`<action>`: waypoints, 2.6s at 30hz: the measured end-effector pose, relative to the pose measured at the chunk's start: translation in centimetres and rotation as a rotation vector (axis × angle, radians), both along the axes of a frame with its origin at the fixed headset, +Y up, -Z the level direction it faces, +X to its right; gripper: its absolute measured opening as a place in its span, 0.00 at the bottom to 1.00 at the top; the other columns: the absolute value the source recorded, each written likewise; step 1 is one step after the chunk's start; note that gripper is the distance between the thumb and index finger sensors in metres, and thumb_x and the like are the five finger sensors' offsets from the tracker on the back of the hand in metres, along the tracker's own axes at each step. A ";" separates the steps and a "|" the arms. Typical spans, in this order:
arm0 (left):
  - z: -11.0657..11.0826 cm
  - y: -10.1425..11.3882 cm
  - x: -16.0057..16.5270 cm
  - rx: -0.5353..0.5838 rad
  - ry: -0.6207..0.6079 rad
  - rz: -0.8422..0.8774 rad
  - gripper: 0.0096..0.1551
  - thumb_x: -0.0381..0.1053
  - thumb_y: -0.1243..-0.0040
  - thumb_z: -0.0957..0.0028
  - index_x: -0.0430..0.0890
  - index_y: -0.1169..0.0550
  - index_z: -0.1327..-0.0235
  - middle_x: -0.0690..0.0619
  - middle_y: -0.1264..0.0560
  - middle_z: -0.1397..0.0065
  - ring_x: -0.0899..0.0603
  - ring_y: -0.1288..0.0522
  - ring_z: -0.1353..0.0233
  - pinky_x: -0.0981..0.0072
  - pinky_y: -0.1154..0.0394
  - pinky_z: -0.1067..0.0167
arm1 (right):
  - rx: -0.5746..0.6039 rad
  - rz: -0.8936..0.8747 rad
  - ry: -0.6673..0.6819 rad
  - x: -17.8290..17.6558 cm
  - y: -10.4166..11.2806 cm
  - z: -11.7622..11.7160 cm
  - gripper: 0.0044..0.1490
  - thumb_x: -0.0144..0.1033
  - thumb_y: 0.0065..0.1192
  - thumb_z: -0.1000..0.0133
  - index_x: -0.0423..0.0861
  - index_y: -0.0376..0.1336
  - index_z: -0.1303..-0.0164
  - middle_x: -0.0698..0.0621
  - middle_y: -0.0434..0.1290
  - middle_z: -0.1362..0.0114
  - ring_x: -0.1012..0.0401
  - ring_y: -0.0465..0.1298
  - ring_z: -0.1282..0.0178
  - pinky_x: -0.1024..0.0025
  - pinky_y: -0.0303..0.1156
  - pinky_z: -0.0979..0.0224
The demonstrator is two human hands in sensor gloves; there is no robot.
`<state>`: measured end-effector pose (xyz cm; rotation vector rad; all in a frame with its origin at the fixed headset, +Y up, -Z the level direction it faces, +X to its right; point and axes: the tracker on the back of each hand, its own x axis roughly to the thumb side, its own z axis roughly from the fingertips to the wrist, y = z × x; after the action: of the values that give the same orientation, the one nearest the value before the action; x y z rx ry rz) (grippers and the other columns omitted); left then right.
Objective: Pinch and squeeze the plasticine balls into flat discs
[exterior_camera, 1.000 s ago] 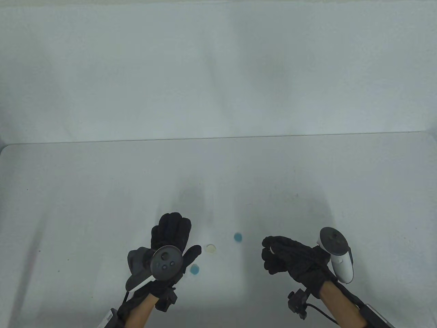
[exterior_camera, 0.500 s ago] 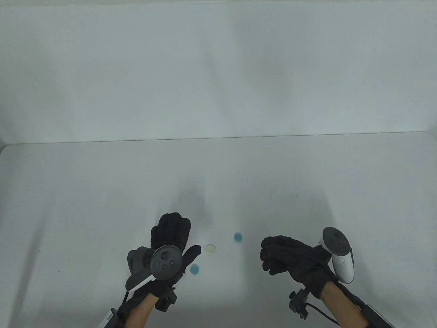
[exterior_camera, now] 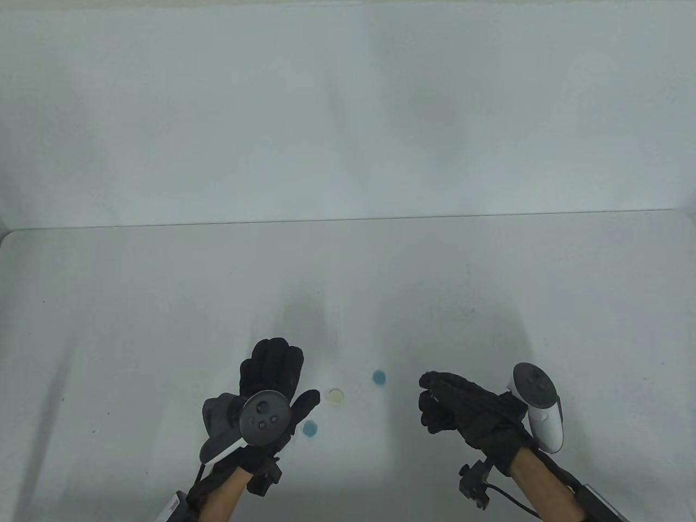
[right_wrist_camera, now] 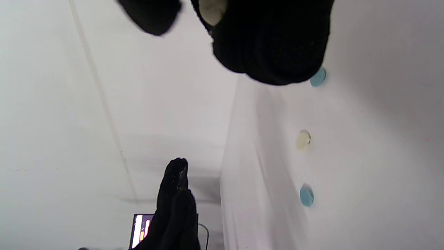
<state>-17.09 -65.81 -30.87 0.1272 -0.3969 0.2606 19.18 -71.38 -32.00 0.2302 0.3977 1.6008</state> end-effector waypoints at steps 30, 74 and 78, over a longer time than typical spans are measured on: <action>0.0 0.0 -0.1 0.010 0.006 0.000 0.47 0.61 0.49 0.42 0.36 0.41 0.17 0.32 0.52 0.15 0.23 0.54 0.17 0.32 0.51 0.27 | -0.022 -0.005 -0.100 0.7 -0.3 -0.1 0.39 0.55 0.54 0.37 0.35 0.64 0.30 0.40 0.77 0.38 0.53 0.83 0.47 0.71 0.86 0.46; 0.0 -0.1 0.0 0.011 0.005 -0.006 0.47 0.60 0.49 0.42 0.36 0.41 0.17 0.32 0.52 0.15 0.23 0.54 0.17 0.32 0.51 0.27 | 0.011 -0.019 -0.061 0.6 0.3 -0.1 0.39 0.54 0.55 0.36 0.34 0.62 0.28 0.40 0.78 0.36 0.51 0.83 0.44 0.69 0.85 0.46; 0.0 -0.1 0.0 0.013 0.004 -0.010 0.47 0.61 0.49 0.42 0.36 0.41 0.17 0.32 0.52 0.15 0.23 0.54 0.17 0.32 0.51 0.27 | 0.016 -0.020 -0.086 0.7 0.4 -0.1 0.31 0.47 0.59 0.37 0.37 0.66 0.33 0.45 0.81 0.42 0.56 0.85 0.49 0.74 0.87 0.50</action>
<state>-17.07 -65.94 -30.84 0.1381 -0.3952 0.2480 19.87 -70.94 -32.06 0.1762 0.3150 1.5889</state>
